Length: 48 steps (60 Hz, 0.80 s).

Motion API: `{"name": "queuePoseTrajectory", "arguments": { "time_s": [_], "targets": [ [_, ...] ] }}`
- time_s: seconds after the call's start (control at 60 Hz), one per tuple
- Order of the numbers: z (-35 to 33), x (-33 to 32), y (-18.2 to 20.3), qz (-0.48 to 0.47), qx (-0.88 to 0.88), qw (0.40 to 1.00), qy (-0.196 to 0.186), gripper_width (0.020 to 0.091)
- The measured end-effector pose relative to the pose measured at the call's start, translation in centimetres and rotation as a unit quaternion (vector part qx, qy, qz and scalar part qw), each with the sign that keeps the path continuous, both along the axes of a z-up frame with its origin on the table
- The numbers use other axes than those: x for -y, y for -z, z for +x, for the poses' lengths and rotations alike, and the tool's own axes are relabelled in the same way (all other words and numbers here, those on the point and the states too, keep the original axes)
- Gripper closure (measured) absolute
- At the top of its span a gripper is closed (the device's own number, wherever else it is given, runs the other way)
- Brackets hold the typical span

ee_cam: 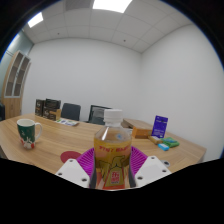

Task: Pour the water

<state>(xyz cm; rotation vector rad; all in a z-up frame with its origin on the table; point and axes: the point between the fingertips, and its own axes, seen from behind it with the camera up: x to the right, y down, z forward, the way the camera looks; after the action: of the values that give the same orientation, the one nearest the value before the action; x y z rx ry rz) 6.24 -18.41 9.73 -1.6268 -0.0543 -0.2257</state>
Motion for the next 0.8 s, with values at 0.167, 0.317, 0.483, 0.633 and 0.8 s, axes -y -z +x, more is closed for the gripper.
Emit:
{"name": "queuePoseTrajectory", "arguments": {
  "time_s": [0.167, 0.317, 0.483, 0.633, 0.8],
  "targets": [
    [-4.9, -1.6, -8.2, 0.036, 0.205, 0.978, -0.014, 0.0653],
    [-13.2, -3.7, -12.8, 0.066, 0.448, 0.891, -0.036, 0.0654],
    [-20.3, -5.3, -9.8, 0.050, 0.676, 0.732, -0.073, 0.0656],
    [-22.3, -6.2, -8.4, 0.054, 0.799, 0.594, -0.077, 0.0653],
    [-22.8, -6.6, -7.9, 0.046, 0.826, 0.557, -0.073, 0.0655]
  ]
}}
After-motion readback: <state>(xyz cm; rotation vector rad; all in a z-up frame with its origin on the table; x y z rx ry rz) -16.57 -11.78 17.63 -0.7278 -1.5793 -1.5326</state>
